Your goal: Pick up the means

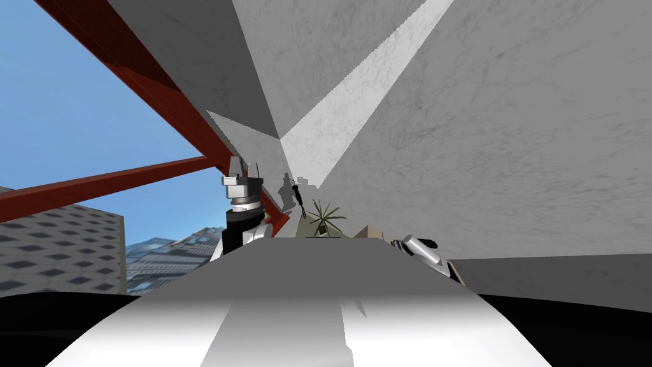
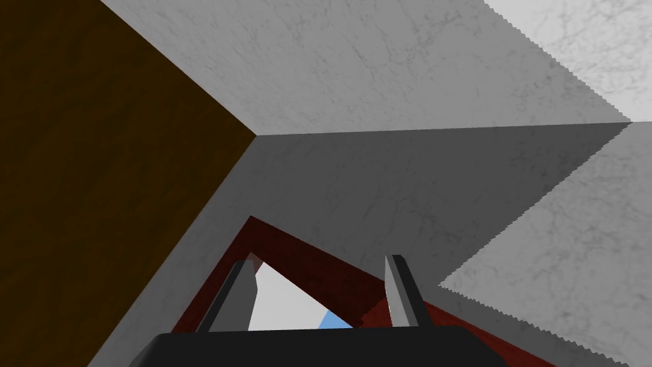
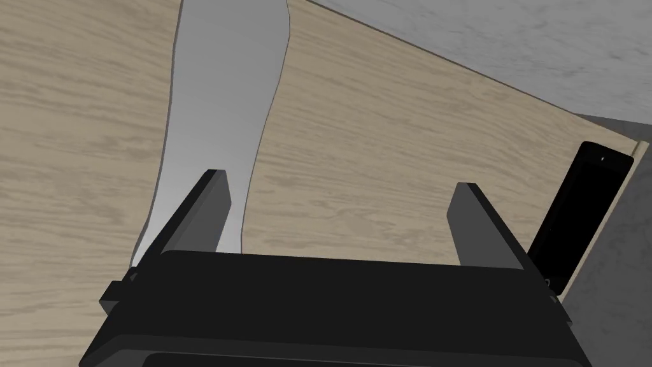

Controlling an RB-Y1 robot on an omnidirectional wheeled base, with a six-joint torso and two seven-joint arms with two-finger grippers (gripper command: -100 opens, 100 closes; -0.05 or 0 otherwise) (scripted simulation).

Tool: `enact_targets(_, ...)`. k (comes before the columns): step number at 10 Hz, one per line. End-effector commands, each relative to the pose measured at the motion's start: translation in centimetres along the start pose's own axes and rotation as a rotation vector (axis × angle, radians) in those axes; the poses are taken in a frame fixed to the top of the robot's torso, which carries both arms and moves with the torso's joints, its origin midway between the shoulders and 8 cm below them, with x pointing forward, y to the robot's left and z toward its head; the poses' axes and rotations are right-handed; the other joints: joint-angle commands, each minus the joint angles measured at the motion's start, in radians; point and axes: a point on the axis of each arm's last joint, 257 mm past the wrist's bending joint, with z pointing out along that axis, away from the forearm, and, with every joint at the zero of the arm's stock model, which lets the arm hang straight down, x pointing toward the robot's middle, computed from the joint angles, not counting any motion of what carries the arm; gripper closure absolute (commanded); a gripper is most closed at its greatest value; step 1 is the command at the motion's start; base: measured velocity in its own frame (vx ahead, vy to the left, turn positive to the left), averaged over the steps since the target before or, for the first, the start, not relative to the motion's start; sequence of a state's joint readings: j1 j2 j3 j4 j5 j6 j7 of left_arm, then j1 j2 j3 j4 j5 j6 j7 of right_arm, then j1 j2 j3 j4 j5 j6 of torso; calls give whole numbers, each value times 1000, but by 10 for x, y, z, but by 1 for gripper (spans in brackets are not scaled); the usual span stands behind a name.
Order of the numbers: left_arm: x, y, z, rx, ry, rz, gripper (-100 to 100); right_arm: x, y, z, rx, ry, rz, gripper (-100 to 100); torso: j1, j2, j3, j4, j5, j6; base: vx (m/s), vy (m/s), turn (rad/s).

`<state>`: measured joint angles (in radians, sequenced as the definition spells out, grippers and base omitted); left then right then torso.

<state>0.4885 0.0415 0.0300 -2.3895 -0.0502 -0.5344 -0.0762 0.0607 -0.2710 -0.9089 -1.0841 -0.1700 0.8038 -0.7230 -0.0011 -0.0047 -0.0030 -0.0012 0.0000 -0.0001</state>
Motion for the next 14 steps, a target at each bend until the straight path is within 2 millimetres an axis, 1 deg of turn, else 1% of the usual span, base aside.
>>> enact_targets(1, 0, 0, 0, 0, 0, 0, 0, -13, -9, 3, 42, -36, 39, -100, 0, 0, 0, 0, 0, 0, 71, 1, -19)
enact_targets(2, 0, 0, 0, 0, 0, 0, 0, -23, -17, 6, 81, -66, 91, -100, 0, 0, 0, 0, 0, 0, 54, 1, -16)
enact_targets(3, 0, 0, 0, 0, 0, 0, 0, -27, -22, 7, 111, -84, 138, -100, 0, 1, 0, 0, 0, 0, 71, -8, -49)
enact_targets(4, 0, 0, 0, 0, 0, 0, 0, -32, -28, 8, 123, -96, 140, -100, -1, 0, 0, 0, 0, 0, 52, 0, -28)
enact_targets(6, 0, 0, 0, 0, 0, 0, 0, -43, -46, 10, 193, -140, 220, -100, 0, 2, 1, 0, 0, 0, 46, 4, -34)
enact_targets(9, 0, 0, 0, 0, 0, 0, 0, -54, -70, 10, 268, -186, 298, -100, -2, 1, 0, 0, 0, 0, 59, -16, -34)
enact_targets(11, 0, 0, 0, 0, 0, 0, 0, -57, -76, 10, 287, -198, 318, -100, -2, 3, 2, 1, 0, 0, 31, -30, -28)
enact_targets(12, 0, 0, 0, 0, 0, 0, 0, -56, -75, 9, 282, -195, 312, -100, -3, 3, 1, 1, -1, 0, -25, 2, 46)
enact_targets(13, 0, 0, 0, 0, 0, 0, 0, -56, -75, 9, 283, -196, 313, 0, -1, 5, 3, 1, 0, 0, 0, 0, 0)
enact_targets(14, 0, 0, 0, 0, 0, 0, 0, -59, -84, 13, 284, -194, 306, -100, -1, 5, 3, 1, 0, 0, 20, -27, -50)
